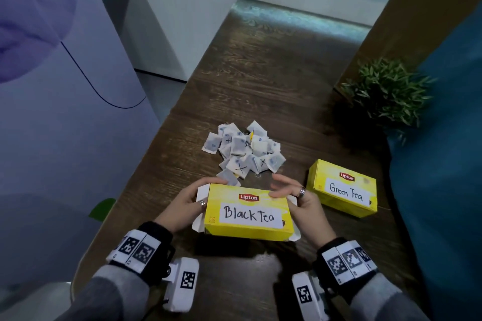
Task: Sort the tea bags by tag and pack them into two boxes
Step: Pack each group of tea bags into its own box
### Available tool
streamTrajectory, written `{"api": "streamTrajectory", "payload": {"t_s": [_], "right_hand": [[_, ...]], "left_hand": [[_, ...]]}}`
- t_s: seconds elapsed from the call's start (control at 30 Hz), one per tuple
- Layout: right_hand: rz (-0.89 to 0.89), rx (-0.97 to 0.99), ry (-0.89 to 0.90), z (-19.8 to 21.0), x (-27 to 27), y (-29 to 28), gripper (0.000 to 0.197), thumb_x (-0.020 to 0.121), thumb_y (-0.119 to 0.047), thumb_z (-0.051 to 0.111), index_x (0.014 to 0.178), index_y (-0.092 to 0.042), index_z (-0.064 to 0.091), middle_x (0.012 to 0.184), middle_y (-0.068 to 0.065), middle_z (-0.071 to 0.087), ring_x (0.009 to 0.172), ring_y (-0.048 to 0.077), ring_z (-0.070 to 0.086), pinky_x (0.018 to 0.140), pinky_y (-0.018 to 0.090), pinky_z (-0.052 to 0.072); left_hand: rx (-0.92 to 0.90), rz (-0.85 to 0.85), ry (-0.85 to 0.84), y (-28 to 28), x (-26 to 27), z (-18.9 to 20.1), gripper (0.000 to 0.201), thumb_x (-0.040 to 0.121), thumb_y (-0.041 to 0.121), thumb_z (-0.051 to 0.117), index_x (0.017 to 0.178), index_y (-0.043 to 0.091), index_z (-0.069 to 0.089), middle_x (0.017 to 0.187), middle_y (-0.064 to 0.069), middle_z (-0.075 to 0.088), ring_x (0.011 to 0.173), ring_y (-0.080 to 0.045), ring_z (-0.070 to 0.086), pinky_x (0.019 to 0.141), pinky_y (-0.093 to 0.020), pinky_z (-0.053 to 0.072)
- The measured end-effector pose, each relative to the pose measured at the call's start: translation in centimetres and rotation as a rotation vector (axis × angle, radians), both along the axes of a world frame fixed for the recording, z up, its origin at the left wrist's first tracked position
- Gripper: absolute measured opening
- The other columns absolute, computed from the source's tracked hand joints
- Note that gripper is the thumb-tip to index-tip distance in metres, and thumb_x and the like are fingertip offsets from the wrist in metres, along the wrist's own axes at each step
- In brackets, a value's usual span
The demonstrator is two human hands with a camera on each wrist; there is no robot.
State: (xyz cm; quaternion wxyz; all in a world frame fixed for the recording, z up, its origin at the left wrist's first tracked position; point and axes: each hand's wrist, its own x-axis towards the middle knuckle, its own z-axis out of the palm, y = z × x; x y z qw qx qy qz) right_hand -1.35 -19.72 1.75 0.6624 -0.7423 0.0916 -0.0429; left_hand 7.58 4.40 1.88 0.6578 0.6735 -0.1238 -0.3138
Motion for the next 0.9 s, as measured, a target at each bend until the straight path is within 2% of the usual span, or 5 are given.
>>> {"api": "streamTrajectory", "payload": {"t_s": [0.23,0.33,0.53,0.67,0.9], "right_hand": [[0.004,0.055,0.074,-0.6,0.6,0.6,0.008,0.076,-0.013,0.073,0.068,-0.011,0.071,0.079,-0.009,0.069,0.078,0.010,0.064,0.070,0.023,0.049],[-0.033,0.044,0.191,-1.1,2.0,1.2,0.042,0.086,-0.038,0.061,0.050,-0.018,0.052,0.055,-0.011,0.048,0.054,0.005,0.043,0.054,0.022,0.035],[0.105,-0.143,0.386,-1.9,6.8,2.2,0.066,0.077,-0.067,0.054,0.066,-0.002,0.052,0.067,0.010,0.043,0.064,0.020,0.040,0.064,0.030,0.031],[-0.173,-0.288,0.306,-1.3,10.4,-0.7,0.018,0.085,-0.038,0.064,0.093,-0.023,0.066,0.096,0.003,0.063,0.095,0.020,0.059,0.090,0.034,0.043],[-0.064,-0.367,0.568,-4.3,14.3,-2.9,0.142,0.042,-0.046,0.091,0.149,-0.022,0.001,0.150,0.008,0.034,0.139,0.030,0.029,0.115,0.050,0.022]], "left_hand": [[0.024,0.011,0.047,1.1,-0.2,-0.6,0.033,0.079,0.003,0.063,0.103,0.024,0.066,0.107,0.006,0.070,0.100,-0.009,0.065,0.078,-0.022,0.052],[0.016,0.028,0.172,1.9,-0.3,-1.2,0.037,0.078,0.005,0.070,0.110,0.023,0.062,0.100,0.007,0.074,0.094,-0.013,0.068,0.071,-0.019,0.053],[-0.073,0.257,0.385,2.6,0.5,-2.0,0.037,0.085,0.030,0.061,0.116,0.010,0.062,0.116,-0.013,0.068,0.105,-0.029,0.066,0.090,-0.040,0.052],[-0.034,0.407,0.322,3.7,2.2,-2.4,0.025,0.093,0.026,0.051,0.111,0.012,0.063,0.113,-0.012,0.069,0.095,-0.024,0.068,0.079,-0.037,0.053],[-0.037,0.518,0.310,5.9,4.6,-3.2,0.037,0.093,0.034,0.049,0.125,0.016,0.056,0.123,-0.010,0.064,0.113,-0.030,0.060,0.099,-0.046,0.045]]}}
